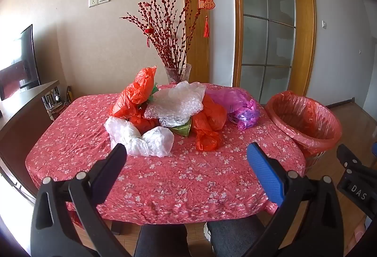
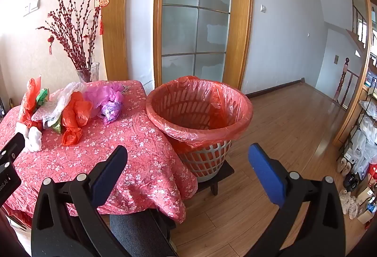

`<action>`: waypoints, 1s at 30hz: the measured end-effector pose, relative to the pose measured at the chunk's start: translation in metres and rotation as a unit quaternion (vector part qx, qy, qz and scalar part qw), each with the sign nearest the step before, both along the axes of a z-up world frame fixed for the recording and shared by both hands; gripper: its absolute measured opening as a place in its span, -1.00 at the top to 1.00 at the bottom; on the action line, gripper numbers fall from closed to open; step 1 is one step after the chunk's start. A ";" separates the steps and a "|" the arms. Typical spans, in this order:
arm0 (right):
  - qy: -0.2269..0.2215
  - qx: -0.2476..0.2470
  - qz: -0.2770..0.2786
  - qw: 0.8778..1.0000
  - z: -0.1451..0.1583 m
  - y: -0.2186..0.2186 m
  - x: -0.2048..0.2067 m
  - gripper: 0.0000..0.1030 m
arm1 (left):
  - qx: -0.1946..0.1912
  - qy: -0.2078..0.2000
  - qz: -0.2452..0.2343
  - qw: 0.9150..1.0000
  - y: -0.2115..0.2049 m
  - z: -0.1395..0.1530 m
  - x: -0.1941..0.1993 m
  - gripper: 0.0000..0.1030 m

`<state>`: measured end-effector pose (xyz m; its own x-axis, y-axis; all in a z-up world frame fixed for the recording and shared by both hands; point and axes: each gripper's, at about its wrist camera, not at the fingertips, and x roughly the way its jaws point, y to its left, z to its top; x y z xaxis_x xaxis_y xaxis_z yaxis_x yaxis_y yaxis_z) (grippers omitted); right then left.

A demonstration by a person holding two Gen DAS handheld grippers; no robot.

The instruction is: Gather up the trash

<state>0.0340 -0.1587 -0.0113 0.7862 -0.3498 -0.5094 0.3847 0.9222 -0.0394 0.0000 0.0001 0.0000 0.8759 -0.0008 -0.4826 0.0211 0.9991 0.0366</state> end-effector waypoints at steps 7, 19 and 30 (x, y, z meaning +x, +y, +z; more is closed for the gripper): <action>-0.002 0.000 0.000 1.000 0.000 0.000 0.001 -0.97 | 0.000 0.001 -0.001 1.000 0.000 0.000 0.000 -0.92; 0.001 -0.001 0.000 1.000 0.000 -0.001 0.002 -0.97 | 0.000 0.003 0.000 1.000 0.000 0.000 0.000 -0.92; 0.001 -0.001 0.001 1.000 0.000 -0.001 0.002 -0.97 | -0.001 0.003 0.000 1.000 0.000 0.000 0.000 -0.92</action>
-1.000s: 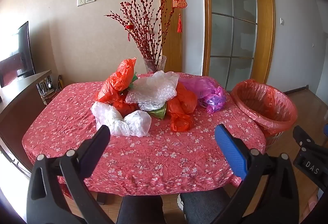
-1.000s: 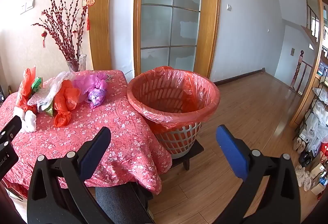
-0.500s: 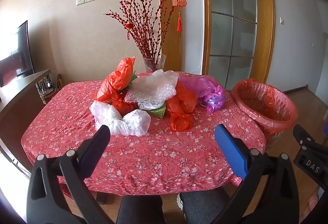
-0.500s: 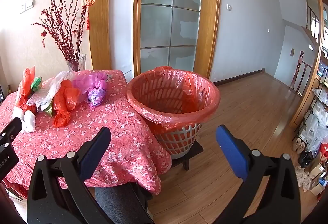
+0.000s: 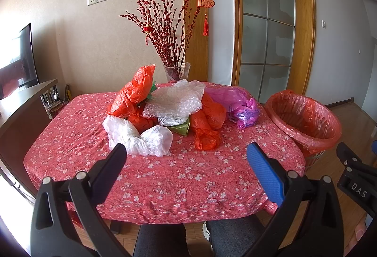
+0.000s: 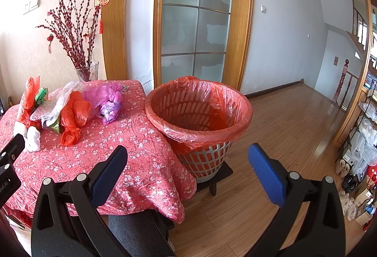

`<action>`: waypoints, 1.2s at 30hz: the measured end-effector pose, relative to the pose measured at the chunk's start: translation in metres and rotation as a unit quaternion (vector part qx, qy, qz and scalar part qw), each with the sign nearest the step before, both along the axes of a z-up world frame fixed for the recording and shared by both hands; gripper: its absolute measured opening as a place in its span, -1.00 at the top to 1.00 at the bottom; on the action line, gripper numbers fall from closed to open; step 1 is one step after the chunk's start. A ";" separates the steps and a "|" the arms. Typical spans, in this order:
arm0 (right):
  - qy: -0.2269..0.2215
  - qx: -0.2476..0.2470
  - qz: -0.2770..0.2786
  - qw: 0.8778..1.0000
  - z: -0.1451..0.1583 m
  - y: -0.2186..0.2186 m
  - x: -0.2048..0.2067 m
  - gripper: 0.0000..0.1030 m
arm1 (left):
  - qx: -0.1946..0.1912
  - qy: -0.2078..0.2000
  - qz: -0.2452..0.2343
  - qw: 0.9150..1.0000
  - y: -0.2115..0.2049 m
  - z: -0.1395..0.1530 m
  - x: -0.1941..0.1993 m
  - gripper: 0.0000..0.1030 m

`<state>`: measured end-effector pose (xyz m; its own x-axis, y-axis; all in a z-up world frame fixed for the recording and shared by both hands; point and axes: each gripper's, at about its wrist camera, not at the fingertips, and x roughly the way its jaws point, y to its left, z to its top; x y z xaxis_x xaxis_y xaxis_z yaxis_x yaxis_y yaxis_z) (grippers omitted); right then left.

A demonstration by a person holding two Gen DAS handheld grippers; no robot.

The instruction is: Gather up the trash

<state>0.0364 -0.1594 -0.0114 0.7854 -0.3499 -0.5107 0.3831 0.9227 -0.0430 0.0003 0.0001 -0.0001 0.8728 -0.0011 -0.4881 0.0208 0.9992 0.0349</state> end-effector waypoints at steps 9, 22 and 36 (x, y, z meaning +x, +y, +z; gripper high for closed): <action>0.000 0.000 0.000 1.000 0.000 0.001 0.000 -0.97 | -0.001 0.001 0.000 1.000 0.000 0.000 0.000 -0.92; 0.001 0.000 0.000 1.000 0.003 0.000 0.000 -0.97 | -0.001 0.001 -0.001 1.000 -0.001 0.000 -0.001 -0.92; 0.002 0.000 -0.001 1.000 -0.001 -0.002 0.001 -0.97 | 0.001 0.001 -0.001 1.000 -0.002 0.000 -0.004 -0.92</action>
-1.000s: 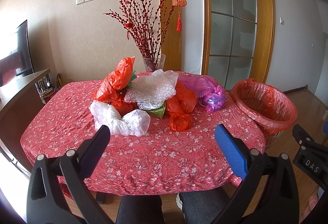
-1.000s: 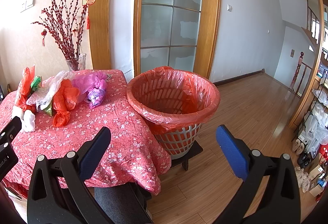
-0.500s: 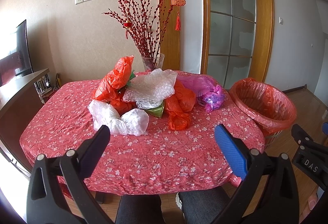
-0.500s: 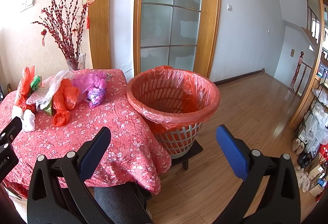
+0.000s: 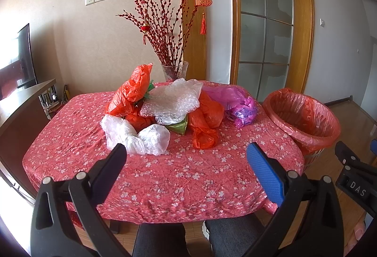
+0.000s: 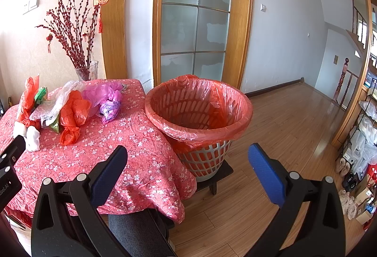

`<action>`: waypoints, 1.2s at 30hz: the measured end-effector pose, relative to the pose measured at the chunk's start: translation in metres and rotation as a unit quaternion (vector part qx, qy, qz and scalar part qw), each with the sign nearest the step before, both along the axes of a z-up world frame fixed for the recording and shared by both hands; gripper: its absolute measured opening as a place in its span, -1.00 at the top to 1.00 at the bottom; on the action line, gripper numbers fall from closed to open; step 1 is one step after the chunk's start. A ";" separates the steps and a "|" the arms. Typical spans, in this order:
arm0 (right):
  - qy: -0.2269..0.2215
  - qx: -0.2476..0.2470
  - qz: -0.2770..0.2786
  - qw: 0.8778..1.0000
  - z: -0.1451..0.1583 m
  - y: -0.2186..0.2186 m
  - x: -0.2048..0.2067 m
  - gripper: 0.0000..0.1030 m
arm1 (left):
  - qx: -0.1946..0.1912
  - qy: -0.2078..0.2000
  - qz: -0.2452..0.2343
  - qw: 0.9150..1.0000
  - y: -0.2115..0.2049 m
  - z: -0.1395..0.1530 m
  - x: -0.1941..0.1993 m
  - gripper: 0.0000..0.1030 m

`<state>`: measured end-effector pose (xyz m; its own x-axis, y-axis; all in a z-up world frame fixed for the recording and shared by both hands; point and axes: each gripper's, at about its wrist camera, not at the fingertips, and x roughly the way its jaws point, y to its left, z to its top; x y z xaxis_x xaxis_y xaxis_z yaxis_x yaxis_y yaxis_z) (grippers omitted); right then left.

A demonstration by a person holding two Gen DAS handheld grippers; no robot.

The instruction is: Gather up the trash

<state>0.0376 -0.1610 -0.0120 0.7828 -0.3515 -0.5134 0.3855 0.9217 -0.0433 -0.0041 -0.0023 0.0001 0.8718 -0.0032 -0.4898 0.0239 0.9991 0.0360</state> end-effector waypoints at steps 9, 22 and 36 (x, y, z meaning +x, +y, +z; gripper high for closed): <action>0.000 0.000 0.000 1.000 0.000 0.000 0.000 -0.97 | -0.001 0.001 0.000 1.000 0.002 0.000 0.004 -0.92; 0.001 0.000 0.000 1.000 -0.002 0.000 0.000 -0.97 | -0.001 0.002 0.000 1.000 0.002 0.000 0.004 -0.92; 0.002 0.004 0.005 1.000 -0.006 -0.002 0.008 -0.97 | 0.010 0.008 0.025 1.000 0.005 -0.015 0.012 -0.92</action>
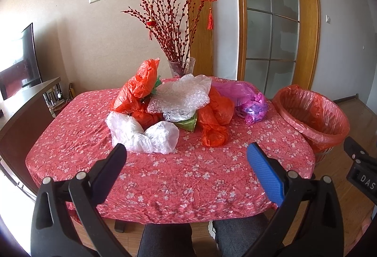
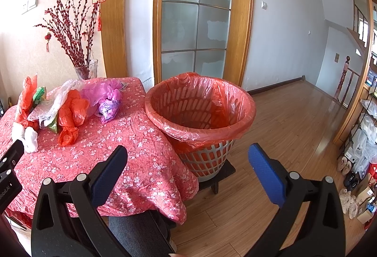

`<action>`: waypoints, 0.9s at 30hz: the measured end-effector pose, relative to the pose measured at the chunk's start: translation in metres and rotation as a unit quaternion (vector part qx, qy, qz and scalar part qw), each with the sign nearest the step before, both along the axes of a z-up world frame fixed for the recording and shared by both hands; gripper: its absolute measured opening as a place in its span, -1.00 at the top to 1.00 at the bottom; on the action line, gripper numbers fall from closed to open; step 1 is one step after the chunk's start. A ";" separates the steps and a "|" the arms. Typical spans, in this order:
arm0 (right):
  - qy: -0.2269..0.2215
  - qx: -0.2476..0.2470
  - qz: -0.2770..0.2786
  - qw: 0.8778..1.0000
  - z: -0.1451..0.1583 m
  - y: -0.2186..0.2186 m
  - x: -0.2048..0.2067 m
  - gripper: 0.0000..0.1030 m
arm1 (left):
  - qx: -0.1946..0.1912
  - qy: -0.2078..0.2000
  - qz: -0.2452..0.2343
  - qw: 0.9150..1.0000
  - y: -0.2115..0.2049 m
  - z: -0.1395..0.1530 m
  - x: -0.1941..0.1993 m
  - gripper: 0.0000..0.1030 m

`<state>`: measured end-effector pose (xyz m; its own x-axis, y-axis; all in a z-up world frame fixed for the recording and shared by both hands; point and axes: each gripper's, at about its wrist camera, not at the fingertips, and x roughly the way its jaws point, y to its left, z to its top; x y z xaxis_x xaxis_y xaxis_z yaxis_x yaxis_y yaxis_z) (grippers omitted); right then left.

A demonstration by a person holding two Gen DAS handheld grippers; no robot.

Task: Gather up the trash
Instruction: 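Grasp the pink plastic bag with the right tool while the left tool grasps the red bag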

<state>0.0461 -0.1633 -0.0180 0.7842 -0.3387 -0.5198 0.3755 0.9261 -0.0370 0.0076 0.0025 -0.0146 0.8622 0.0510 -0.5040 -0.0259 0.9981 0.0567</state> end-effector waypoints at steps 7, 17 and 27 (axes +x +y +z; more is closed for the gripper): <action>-0.004 0.012 0.047 0.999 0.002 0.009 0.030 -0.97 | -0.005 0.016 0.052 0.998 0.037 -0.005 0.025 -0.92; 0.010 0.038 0.116 0.992 0.003 0.024 0.125 -0.82 | -0.037 0.037 0.088 0.995 0.096 -0.006 0.071 -0.92; 0.068 0.106 0.160 0.979 -0.022 0.037 0.209 -0.33 | -0.017 0.029 0.109 0.994 0.126 -0.001 0.109 -0.92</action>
